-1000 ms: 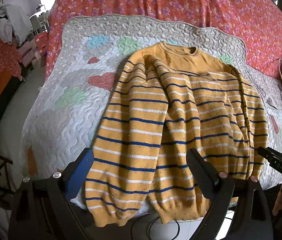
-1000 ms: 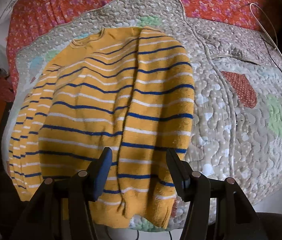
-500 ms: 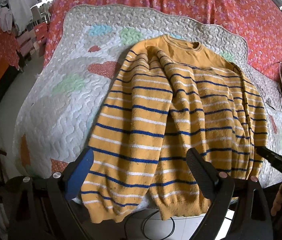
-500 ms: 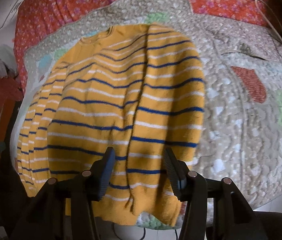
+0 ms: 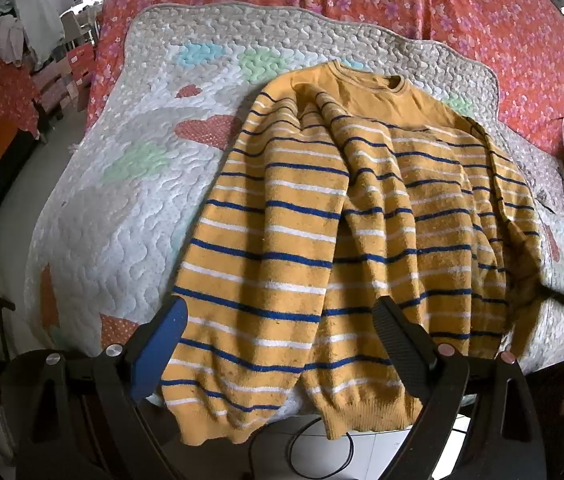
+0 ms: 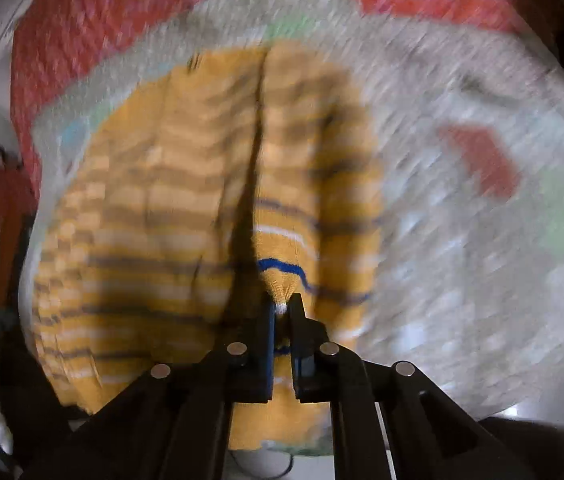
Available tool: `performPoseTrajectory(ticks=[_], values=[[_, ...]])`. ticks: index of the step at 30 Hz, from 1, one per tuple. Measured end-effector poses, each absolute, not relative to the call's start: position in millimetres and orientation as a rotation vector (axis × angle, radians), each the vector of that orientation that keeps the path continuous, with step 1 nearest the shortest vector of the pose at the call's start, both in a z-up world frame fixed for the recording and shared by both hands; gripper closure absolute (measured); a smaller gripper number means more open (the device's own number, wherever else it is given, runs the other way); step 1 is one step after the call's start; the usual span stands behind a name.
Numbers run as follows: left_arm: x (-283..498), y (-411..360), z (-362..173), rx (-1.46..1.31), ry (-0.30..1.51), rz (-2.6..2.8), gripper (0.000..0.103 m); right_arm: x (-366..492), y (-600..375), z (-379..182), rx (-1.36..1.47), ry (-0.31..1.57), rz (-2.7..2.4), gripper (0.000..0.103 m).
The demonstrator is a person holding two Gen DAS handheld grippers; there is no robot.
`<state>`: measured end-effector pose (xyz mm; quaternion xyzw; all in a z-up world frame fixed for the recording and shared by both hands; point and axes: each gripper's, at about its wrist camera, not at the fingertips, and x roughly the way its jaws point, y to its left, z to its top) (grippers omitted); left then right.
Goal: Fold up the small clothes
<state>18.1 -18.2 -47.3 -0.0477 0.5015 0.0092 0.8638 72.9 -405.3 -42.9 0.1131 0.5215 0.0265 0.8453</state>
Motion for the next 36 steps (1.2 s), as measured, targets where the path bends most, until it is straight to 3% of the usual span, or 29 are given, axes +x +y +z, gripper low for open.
performPoseTrajectory(ticks=[5, 9, 15, 17, 25, 31, 36], values=[[20, -20, -51, -0.089, 1.060, 0.028, 0.010, 113, -491, 11, 0.117, 0.982, -0.207, 0.097], [22, -17, -54, -0.088, 1.067, 0.050, 0.010, 153, -580, 11, 0.040, 0.992, -0.519, 0.096], [26, -12, -51, -0.103, 1.061, 0.061, 0.010, 176, -618, 13, 0.179, 0.968, -0.651, 0.077], [29, -5, -51, -0.118, 1.051, 0.068, 0.010, 174, -589, 21, 0.227, 0.933, -0.539, 0.071], [28, 81, -40, -0.300, 0.982, 0.251, 0.010, 159, -325, 28, 0.261, 1.006, 0.320, 0.071], [-6, 156, -19, -0.424, 0.881, 0.364, 0.010, 123, -95, -17, 0.061, 1.159, 0.771, 0.071], [-33, 201, -21, -0.516, 0.837, 0.402, 0.010, 93, 20, -70, -0.181, 1.273, 0.761, 0.067]])
